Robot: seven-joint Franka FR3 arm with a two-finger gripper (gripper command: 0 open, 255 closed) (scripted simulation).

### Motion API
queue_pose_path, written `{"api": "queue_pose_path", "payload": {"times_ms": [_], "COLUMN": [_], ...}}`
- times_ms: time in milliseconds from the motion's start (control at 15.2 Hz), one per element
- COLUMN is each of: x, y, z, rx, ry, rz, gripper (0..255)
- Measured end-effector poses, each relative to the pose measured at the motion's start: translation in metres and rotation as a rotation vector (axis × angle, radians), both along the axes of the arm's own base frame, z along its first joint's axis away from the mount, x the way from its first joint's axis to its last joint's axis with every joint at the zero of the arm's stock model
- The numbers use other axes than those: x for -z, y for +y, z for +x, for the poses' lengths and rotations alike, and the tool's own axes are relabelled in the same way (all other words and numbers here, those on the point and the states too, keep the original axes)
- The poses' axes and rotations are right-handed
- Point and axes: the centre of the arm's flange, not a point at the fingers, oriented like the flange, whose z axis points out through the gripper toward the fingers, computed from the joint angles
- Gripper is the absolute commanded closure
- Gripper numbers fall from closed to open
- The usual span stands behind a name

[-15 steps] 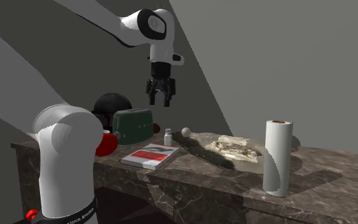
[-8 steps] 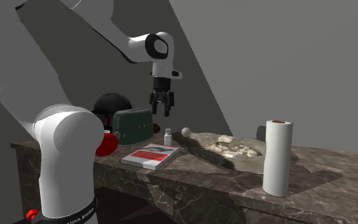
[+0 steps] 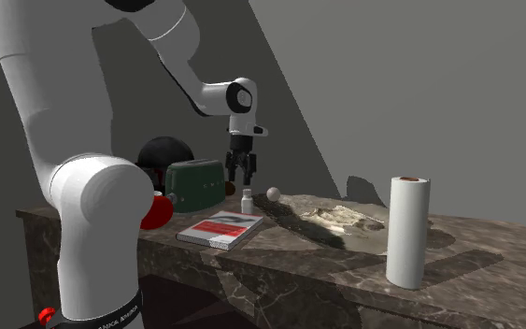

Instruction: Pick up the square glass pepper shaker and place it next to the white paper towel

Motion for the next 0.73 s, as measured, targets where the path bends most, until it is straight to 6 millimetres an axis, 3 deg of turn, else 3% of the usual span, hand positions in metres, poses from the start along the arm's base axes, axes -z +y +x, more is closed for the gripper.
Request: {"api": "queue_pose_path", "payload": {"times_ms": [396,726], "x": [0.046,0.074], "y": [0.045,0.05], "z": [0.053,0.06], "rx": [0.042,0.05], "ry": [0.016,0.019], "rz": [-0.014,-0.017], "gripper": [0,0]}}
